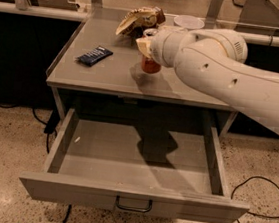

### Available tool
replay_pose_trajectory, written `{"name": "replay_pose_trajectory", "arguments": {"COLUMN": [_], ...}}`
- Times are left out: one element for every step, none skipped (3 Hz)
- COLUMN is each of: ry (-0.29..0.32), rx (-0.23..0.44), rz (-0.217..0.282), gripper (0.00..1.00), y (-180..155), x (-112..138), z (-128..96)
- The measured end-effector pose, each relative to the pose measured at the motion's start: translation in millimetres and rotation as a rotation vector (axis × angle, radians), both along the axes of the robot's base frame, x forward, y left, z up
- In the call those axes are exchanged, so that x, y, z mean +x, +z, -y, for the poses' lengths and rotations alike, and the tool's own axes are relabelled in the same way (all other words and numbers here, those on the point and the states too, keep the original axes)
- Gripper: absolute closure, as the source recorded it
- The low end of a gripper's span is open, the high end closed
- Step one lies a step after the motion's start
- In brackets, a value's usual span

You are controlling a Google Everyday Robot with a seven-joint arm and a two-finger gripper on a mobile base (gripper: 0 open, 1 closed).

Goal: Place coke can into top drawer

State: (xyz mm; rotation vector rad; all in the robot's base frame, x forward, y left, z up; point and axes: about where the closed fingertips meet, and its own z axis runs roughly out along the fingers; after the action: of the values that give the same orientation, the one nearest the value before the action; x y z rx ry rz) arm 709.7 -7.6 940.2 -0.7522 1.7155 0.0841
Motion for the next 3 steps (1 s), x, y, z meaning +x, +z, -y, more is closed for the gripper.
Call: {"name": "replay_pose_trajectory", "arguments": {"ry": [-0.001, 0.017, 0.037], "rx": [-0.060, -0.158, -0.217], "rz": [0.004, -0.017, -0.047], "gripper": [1.00, 1.00, 1.00], "y": [10, 18, 19], "x": [-16, -55, -79], "z": [10, 17, 21]}}
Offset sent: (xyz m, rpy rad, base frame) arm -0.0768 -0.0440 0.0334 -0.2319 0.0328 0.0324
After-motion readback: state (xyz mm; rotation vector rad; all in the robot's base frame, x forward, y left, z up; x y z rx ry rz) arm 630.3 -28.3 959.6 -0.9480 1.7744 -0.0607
